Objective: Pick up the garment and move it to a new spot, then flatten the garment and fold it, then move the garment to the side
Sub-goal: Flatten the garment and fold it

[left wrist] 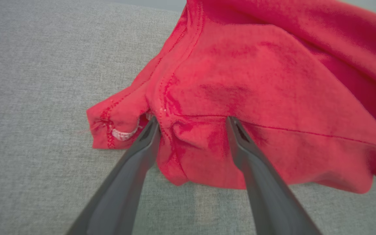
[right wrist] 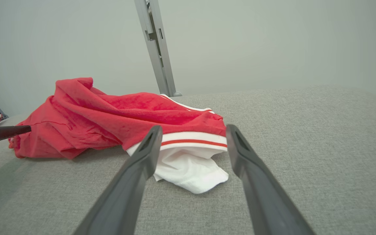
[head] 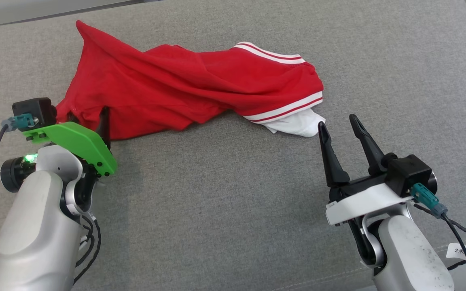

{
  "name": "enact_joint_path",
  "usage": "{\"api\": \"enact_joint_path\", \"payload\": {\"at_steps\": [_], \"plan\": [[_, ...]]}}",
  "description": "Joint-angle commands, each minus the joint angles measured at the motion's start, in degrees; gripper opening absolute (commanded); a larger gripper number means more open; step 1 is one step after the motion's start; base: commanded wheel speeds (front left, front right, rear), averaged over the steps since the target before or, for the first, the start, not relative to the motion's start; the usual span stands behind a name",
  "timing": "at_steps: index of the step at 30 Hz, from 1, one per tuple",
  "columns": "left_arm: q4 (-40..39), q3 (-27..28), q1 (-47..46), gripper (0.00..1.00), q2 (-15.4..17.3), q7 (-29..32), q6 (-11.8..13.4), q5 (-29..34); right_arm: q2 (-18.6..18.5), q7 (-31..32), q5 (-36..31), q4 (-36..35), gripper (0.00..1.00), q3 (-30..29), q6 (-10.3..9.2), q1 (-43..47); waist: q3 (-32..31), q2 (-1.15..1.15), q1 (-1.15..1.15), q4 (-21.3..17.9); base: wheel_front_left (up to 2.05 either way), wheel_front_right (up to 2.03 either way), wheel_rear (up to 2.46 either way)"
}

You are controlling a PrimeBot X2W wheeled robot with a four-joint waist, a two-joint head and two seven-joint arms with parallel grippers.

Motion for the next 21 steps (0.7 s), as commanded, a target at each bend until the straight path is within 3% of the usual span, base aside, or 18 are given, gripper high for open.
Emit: {"api": "enact_joint_path", "payload": {"at_steps": [1,2,3,6,7,9,12,14,16,21], "plan": [[-0.6,-0.1,1.12,0.93,0.05,0.48,0.38,-0.17,-0.11,-0.28,0.45,0.18,1.0,0.13,-0.02,-0.59,0.0,0.0,0.0,0.0,0.0,0.0,0.0],[-1.2,-0.25,1.12,0.91,-0.03,0.85,0.43,-0.3,-0.12,-0.31,0.52,0.21,1.0,0.15,-0.02,-0.6,0.0,0.0,0.0,0.0,0.0,0.0,0.0],[-2.29,-0.28,1.2,0.79,0.06,0.87,0.56,-0.45,-0.11,-0.36,0.6,0.24,1.0,0.19,-0.02,-0.57,0.11,0.0,0.0,-0.02,0.0,0.0,0.0],[-2.98,-0.19,1.04,0.62,0.99,0.48,1.02,0.28,-0.11,-0.41,0.54,0.26,1.0,0.22,-0.02,-0.74,0.4,0.0,0.0,-0.1,0.0,0.0,0.0],[-3.05,-0.03,0.9,0.49,1.11,0.44,1.15,0.17,-0.11,-0.43,0.55,0.26,1.0,0.31,-0.02,-0.85,0.55,0.0,0.0,-0.17,0.0,0.0,0.0],[-2.63,0.26,0.69,0.4,1.41,0.15,1.43,0.04,-0.12,-0.45,0.51,0.32,1.0,0.45,-0.02,-1.14,0.79,0.0,0.0,-0.39,0.0,0.0,0.0],[-1.64,0.58,0.28,0.36,1.75,-0.22,1.47,-0.09,-0.11,-0.45,0.43,0.36,1.0,0.68,-0.02,-1.43,1.06,0.0,0.0,-0.83,0.0,0.0,0.0],[-0.8,0.69,-0.07,0.23,1.87,-0.71,1.27,-0.19,-0.12,-0.47,0.17,0.4,1.0,0.56,-0.02,-1.5,1.12,0.0,0.0,-1.1,0.0,0.0,0.0],[-0.18,0.78,-0.44,0.0,1.99,-1.56,1.18,-0.02,-0.12,-0.48,-0.08,0.43,1.0,0.34,-0.02,-1.5,1.07,0.0,0.0,-1.3,0.0,0.0,0.0],[-0.13,1.05,-0.07,0.0,1.36,-4.09,0.32,-0.59,-0.11,-0.52,-0.6,0.69,1.0,-0.43,-0.02,-0.7,0.14,0.0,0.0,-0.81,0.0,0.0,0.0]]}}
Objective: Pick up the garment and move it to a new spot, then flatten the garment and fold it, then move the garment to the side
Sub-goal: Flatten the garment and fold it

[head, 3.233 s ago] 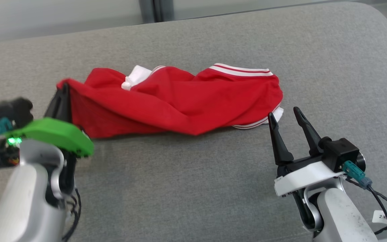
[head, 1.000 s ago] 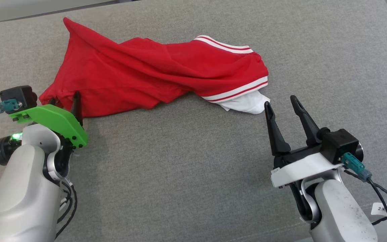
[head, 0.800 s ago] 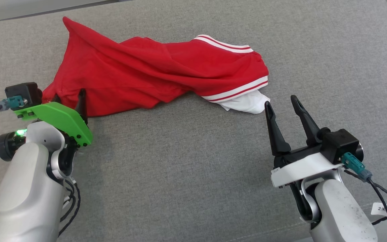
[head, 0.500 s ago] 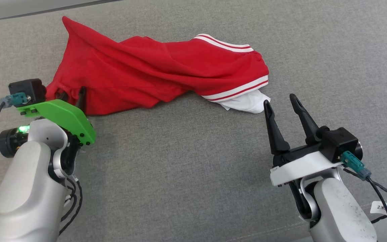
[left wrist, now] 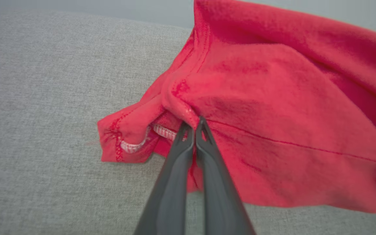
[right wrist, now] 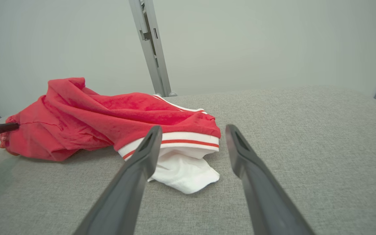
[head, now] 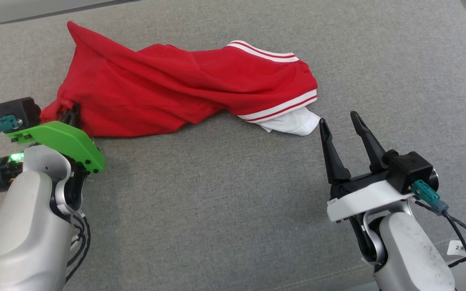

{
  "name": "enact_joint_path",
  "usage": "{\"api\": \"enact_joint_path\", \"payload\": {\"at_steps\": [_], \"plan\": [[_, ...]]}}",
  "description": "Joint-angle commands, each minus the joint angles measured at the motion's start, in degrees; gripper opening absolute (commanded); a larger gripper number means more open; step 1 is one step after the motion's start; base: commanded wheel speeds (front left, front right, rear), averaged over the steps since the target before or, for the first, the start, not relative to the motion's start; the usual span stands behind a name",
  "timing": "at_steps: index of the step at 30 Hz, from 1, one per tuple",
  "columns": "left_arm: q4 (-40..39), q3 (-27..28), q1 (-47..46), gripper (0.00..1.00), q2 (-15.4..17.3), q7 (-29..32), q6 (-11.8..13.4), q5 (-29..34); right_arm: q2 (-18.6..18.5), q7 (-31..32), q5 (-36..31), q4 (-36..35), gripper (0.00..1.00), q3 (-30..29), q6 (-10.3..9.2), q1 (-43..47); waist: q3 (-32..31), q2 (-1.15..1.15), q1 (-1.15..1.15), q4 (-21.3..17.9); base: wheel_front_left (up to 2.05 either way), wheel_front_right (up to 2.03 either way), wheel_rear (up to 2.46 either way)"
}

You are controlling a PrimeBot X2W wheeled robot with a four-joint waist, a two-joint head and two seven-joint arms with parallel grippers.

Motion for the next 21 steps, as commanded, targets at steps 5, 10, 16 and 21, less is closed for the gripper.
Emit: {"api": "enact_joint_path", "payload": {"at_steps": [5,10,16,21], "plan": [[-5.0,0.92,2.89,0.0,-0.66,-3.51,-1.69,-1.72,-0.11,-0.4,-0.35,0.23,1.0,-0.15,-0.02,1.18,-2.03,0.0,0.0,2.13,0.0,0.0,0.0],[-15.78,1.95,8.24,0.0,-1.55,-5.02,-2.1,-4.11,-0.13,0.03,-0.55,0.22,1.0,0.03,-0.02,2.0,-4.13,0.0,0.0,4.63,0.0,0.0,0.0],[-30.53,4.54,17.34,0.0,-1.31,-5.34,-0.08,-7.07,-0.13,0.54,-0.43,0.24,1.0,0.11,-0.02,2.91,-6.31,0.0,0.0,6.4,0.0,0.0,0.0],[-36.51,5.76,27.45,0.0,-1.2,-3.76,3.37,-8.5,-0.12,0.48,0.08,-0.14,1.0,-0.05,-0.02,3.41,-6.91,0.0,0.0,6.63,0.0,0.0,0.0]]}}
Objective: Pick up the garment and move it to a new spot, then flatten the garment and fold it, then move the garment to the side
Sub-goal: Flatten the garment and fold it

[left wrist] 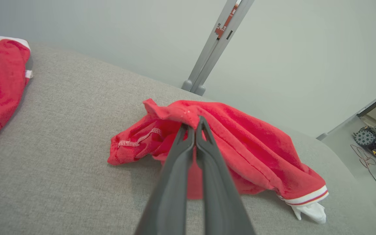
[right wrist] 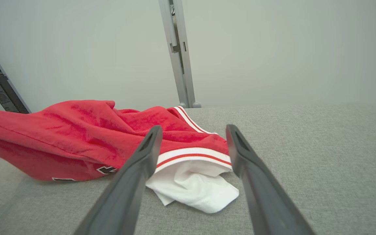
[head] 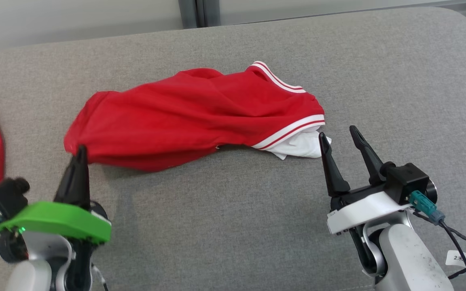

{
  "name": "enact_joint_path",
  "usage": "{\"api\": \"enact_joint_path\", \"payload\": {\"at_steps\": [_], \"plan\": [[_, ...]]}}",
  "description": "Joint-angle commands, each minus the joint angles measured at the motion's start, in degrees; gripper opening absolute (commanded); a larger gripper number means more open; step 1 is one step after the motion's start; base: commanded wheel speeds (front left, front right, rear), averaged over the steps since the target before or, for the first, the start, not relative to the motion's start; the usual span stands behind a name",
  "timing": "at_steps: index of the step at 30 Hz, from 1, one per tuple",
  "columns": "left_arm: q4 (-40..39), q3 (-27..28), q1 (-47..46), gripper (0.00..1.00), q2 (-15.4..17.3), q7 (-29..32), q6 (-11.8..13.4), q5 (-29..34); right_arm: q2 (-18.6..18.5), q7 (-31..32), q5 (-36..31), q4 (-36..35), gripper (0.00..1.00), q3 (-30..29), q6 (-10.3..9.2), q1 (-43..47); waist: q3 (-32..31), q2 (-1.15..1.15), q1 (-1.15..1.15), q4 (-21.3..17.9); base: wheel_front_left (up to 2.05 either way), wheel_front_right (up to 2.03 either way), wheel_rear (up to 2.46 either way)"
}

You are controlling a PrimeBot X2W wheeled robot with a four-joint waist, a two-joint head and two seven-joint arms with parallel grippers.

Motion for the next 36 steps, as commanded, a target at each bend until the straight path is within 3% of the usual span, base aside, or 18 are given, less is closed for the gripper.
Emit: {"api": "enact_joint_path", "payload": {"at_steps": [1,6,11,13,26,36], "plan": [[0.13,-0.34,2.66,0.0,-0.02,0.37,0.59,-0.23,-0.15,-0.12,0.43,-0.25,1.0,-0.12,-0.02,0.79,-0.18,0.0,0.0,0.29,0.0,0.0,0.0],[5.44,-1.86,8.23,0.0,-1.23,0.26,1.79,0.01,-0.13,-0.15,0.47,-0.57,1.0,-0.78,-0.02,0.85,0.35,0.0,0.0,0.23,0.0,0.0,0.0],[13.21,-3.26,8.18,0.0,-1.88,-0.94,2.32,1.7,-0.13,0.0,0.26,-0.46,1.0,-1.24,-0.02,0.61,0.33,0.0,0.0,0.24,0.0,0.0,0.0],[15.56,-3.4,7.3,1.0,-2.15,-2.0,2.21,2.22,-0.12,0.11,0.21,-0.47,1.0,-1.28,-0.02,0.51,0.15,0.0,0.0,0.2,0.0,0.0,0.0],[21.77,0.28,2.57,1.0,-2.98,-19.1,-2.3,6.29,-0.13,-0.15,0.43,-0.06,1.0,-3.44,-0.02,2.41,-4.04,0.0,0.0,0.72,0.0,0.0,0.0],[15.57,4.09,3.59,1.0,-7.3,-20.09,-8.14,20.05,-0.13,0.74,-0.56,0.18,1.0,-5.13,-0.02,4.92,-7.51,0.0,0.0,1.02,0.0,0.0,0.0]]}}
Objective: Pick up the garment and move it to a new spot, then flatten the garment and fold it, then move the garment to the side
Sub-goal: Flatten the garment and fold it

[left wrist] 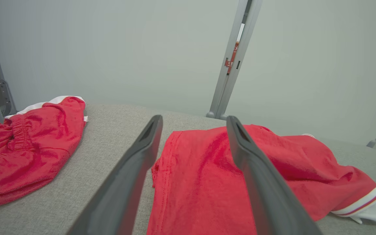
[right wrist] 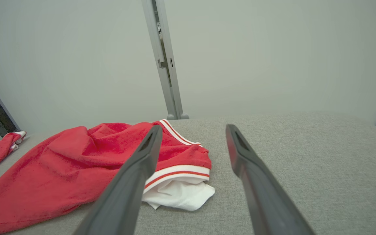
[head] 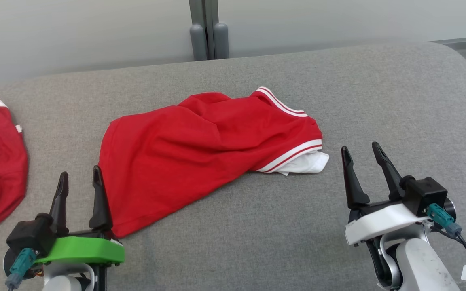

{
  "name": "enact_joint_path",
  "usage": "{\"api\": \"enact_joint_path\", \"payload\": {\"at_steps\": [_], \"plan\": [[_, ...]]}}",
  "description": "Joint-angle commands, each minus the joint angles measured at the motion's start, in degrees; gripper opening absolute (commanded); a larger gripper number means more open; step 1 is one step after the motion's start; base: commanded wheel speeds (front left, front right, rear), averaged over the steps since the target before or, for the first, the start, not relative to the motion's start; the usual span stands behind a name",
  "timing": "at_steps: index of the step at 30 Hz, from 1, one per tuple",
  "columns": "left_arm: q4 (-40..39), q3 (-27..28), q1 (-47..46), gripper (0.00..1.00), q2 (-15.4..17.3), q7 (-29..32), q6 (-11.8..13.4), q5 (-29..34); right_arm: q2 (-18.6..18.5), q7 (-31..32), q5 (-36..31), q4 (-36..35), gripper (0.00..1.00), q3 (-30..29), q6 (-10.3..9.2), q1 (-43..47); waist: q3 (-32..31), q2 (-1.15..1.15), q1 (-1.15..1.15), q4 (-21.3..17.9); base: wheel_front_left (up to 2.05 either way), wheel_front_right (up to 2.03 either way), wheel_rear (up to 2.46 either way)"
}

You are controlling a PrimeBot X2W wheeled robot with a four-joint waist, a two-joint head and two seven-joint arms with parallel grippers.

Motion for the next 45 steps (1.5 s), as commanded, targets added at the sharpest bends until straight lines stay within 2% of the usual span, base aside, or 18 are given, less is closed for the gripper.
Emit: {"api": "enact_joint_path", "payload": {"at_steps": [1,7,11,21,25,31,34,39,45], "plan": [[-0.8,0.67,1.07,1.0,-0.74,-0.17,-1.24,1.84,-0.13,0.33,-0.46,0.29,1.0,-0.26,-0.02,1.28,-0.97,0.0,0.0,-0.17,0.0,0.0,0.0],[-0.71,1.96,3.63,1.0,-3.05,-0.18,-4.38,6.45,-0.13,0.84,-1.03,1.22,1.0,-0.91,-0.02,2.42,-2.39,0.0,0.0,-0.94,0.0,0.0,0.0],[0.37,2.24,4.76,1.0,-3.69,-0.19,-5.55,8.21,-0.13,1.13,-1.29,1.99,1.0,-1.48,-0.02,3.03,-2.82,0.0,0.0,-1.38,0.0,0.0,0.0],[1.07,3.08,4.94,1.0,-4.62,-0.19,-6.93,9.46,-0.12,2.25,-1.1,2.52,1.0,-1.17,-0.02,1.23,-2.56,0.0,0.0,-1.44,0.0,0.0,0.0],[0.8,2.99,4.42,1.0,-4.82,-0.19,-6.96,9.5,-0.43,7.62,-0.79,4.06,1.0,-0.7,-0.02,-2.07,-1.78,0.0,0.0,-1.22,0.0,0.0,0.0],[0.34,2.4,2.6,1.0,-5.0,-0.19,-7.28,9.51,-1.13,22.21,0.23,11.44,1.0,-2.0,-0.02,-10.2,0.94,0.0,0.0,0.03,0.0,0.0,0.0],[0.08,1.61,1.5,1.0,-5.01,-0.19,-7.37,9.54,-1.36,26.38,-0.15,15.55,1.0,-2.85,-0.02,-14.18,2.67,0.0,0.0,1.33,0.0,0.0,0.0],[0.08,0.86,0.1,1.0,-5.06,-0.19,-7.38,9.36,-1.6,29.03,-0.18,23.65,1.0,-3.21,-0.02,-19.16,5.13,0.0,0.0,3.68,0.0,0.0,0.0],[0.17,0.16,-0.93,1.0,-5.09,-0.2,-7.43,8.71,-1.54,27.71,-1.43,31.67,1.0,-4.17,-0.02,-22.78,6.47,0.0,0.0,5.78,0.0,0.0,0.0]]}}
